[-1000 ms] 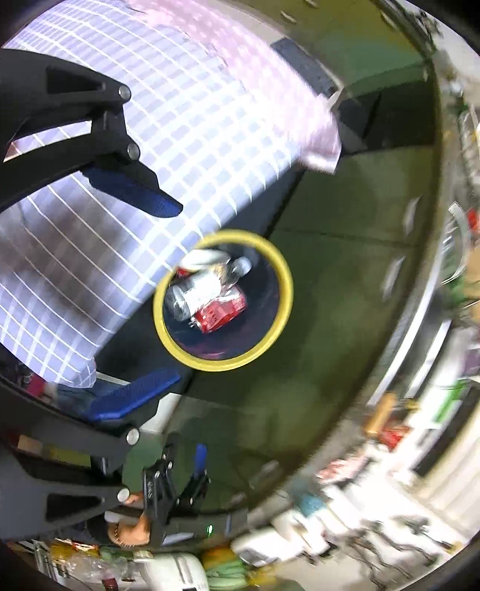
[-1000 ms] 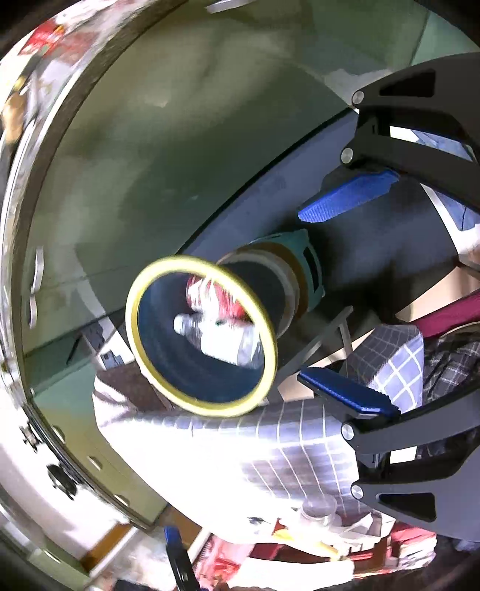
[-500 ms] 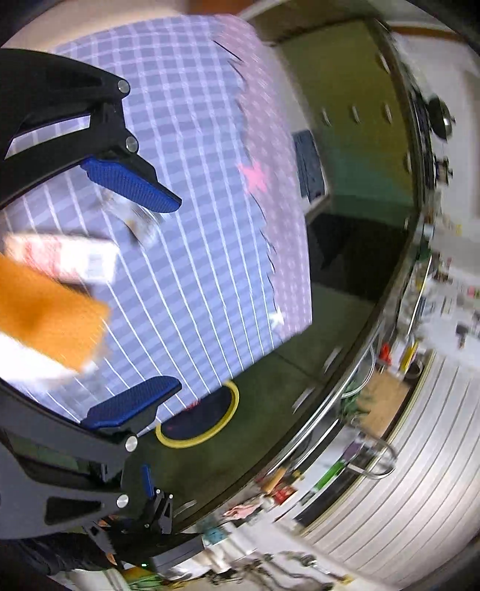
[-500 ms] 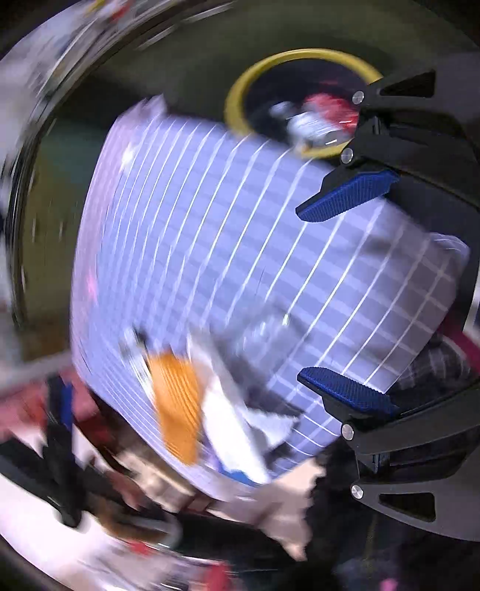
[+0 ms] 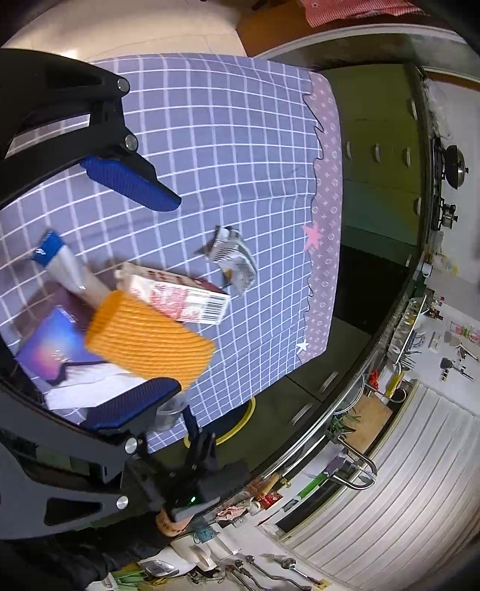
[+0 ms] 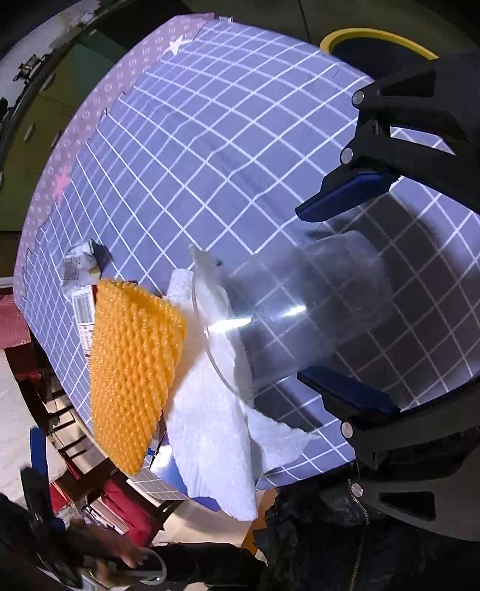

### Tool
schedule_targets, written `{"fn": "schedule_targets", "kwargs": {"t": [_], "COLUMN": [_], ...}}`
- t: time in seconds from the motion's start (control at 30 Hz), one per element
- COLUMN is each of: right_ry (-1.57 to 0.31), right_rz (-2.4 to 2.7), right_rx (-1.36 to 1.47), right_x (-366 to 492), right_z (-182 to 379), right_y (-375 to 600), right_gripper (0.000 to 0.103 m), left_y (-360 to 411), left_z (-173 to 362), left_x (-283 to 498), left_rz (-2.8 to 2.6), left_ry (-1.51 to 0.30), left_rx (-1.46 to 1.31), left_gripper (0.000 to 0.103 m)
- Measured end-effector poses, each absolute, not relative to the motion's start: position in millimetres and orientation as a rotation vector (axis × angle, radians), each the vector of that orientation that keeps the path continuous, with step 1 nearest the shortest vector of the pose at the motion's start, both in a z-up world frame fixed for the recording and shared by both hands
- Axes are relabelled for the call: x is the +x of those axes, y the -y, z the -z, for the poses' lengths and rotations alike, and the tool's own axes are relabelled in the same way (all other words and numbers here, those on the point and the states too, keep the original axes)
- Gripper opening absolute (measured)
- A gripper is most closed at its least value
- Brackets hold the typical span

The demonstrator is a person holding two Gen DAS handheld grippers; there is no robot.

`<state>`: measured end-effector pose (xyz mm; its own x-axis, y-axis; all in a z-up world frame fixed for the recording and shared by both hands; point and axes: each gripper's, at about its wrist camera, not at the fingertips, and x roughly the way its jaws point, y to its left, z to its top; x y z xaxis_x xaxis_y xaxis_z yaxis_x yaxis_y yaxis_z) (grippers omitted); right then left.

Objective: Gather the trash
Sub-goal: 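Grasp the clear plastic cup with the right tool, then carry the clear cup over the bin and open the right tool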

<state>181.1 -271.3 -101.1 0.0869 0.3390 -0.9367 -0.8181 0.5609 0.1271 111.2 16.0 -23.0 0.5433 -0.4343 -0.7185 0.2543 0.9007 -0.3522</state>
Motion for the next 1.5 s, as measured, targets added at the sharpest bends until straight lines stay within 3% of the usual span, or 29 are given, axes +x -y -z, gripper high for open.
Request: {"fn": "schedule_targets", "kwargs": {"t": [0.1,0.2,0.53,0.77,1.07,1.2,1.5], "right_ry": [-1.189,-1.165,-1.083,-1.038,-1.212,-1.209,-1.157], "right_rz": [-0.930,-0.928,-0.863,-0.530,-0.076,0.007,-0.044], "right_rx": [-0.485,-0.479,-0.319,-0.133,0.085,0.138,0.242], "right_x": [181,178,158,183,259,282,257], "right_z": [106,108,73,44,104,125,106], "right_y": [272,275,331,434,564,584,580], "right_gripper": [0.067,0.063,0.061,0.062,0.062,0.079,0.079], "left_y": [-19,-20,-12,2,23,27,49], "left_z": [22,21,18,12,3,0,3], "left_x": [102,98,101,99,92,94,100], "left_rz": [0.409,0.405,0.423,0.466,0.516,0.532,0.627], "left_ry": [-0.902,-0.898,-0.900,-0.893,-0.884,-0.891,-0.920], "left_rx": [-0.225,-0.238,-0.228,-0.207,-0.157,-0.153,-0.077], "left_gripper": [0.087,0.088,0.088,0.088,0.089,0.089,0.093]}}
